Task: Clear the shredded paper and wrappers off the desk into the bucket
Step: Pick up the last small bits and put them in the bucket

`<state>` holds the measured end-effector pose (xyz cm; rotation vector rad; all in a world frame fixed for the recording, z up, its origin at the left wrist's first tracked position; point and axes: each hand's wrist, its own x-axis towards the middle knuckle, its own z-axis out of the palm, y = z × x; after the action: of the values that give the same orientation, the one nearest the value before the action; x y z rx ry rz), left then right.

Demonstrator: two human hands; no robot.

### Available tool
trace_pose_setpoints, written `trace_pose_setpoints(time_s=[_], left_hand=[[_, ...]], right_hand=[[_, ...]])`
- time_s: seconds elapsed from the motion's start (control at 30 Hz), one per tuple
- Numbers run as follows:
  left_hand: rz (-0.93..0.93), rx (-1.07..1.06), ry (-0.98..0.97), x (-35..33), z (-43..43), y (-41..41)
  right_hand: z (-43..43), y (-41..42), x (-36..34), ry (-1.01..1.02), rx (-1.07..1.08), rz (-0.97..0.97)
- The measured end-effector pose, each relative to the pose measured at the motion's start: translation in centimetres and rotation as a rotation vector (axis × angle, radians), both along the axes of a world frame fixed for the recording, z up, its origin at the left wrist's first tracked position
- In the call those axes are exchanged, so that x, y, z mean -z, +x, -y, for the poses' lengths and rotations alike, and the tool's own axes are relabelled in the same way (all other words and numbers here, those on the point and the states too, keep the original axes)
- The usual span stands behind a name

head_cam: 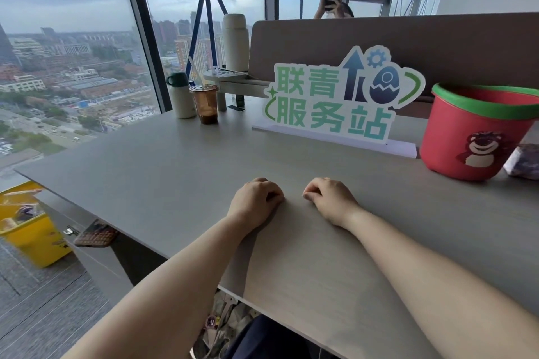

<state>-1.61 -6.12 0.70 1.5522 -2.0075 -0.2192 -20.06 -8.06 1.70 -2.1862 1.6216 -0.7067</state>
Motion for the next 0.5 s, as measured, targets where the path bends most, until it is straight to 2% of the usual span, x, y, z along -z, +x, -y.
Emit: trace_pose_setpoints(time_s=[0.23, 0.5], left_hand=[[-0.124, -0.022, -0.001, -1.0, 0.9, 0.3], [-0.163, 0.012, -0.072, -4.7, 1.8, -0.1]], right_hand=[[0.6, -1.7, -1.0, 0.056, 0.036, 0.206], [0.5, -3.2, -4.3, 0.031, 0.000, 0.218]])
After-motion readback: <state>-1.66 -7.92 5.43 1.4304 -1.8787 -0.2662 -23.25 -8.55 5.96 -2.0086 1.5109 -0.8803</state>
